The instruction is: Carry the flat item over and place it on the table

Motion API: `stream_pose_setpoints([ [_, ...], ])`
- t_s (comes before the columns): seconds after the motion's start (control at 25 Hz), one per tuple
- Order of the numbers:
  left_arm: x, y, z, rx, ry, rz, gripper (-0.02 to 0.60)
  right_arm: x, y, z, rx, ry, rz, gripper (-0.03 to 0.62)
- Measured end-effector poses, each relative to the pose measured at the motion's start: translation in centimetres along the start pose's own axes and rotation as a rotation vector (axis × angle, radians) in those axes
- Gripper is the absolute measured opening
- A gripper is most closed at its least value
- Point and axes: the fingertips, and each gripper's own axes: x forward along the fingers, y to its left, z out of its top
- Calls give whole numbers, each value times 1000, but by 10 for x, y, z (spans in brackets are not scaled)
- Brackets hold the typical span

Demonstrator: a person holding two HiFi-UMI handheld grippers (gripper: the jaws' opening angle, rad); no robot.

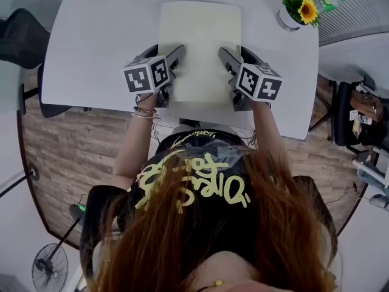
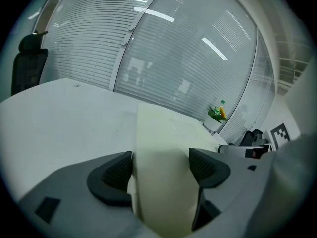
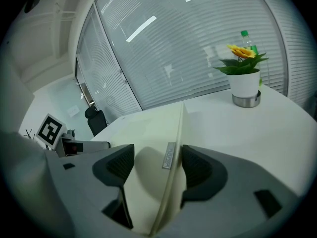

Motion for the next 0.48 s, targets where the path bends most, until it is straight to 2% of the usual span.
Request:
stream_pose_setpoints([
  [0.48, 2, 1, -3, -18, 26, 7, 365, 3, -2, -2, 8, 30, -10, 305],
])
